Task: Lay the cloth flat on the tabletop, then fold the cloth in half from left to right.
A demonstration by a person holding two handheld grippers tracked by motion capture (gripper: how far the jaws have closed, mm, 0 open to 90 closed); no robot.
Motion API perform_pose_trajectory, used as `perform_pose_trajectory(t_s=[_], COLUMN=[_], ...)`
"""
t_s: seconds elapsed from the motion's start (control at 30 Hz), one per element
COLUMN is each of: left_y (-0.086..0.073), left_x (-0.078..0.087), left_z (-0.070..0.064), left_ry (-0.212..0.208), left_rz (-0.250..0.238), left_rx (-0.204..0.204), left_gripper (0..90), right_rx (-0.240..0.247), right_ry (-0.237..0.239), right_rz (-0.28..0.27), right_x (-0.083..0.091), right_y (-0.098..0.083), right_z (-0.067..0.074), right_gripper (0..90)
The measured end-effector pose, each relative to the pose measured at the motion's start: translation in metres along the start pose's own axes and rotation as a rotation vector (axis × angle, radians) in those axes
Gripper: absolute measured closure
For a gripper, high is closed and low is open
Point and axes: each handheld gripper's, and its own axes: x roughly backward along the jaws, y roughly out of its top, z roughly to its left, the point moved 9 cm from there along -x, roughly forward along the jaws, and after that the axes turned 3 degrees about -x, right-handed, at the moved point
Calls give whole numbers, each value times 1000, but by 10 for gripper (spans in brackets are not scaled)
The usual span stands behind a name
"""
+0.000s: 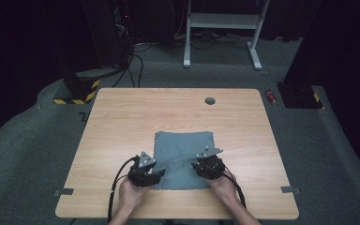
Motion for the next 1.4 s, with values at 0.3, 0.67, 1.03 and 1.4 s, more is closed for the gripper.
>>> perform_pose_trajectory(t_s=[0.3,0.67,1.03,1.4], left_y=[23,16,18,21], left_x=[-43,-45,-51,-55], left_z=[12,30,47,55], left_ry=[92,127,114,122], left_rz=[61,87,73,32], left_rx=[-51,-53,28,53], left_gripper=[468,446,444,432], right_rx=[-52,-70,-146,-129], right_ry=[-19,-39,-59,-102], right_rz=[-26,-23,18,-18], right_x=[-19,-14,-36,-42], right_y=[25,20,29,34], right_z=[-11,-23,-39,-50], right_gripper=[689,672,701,628])
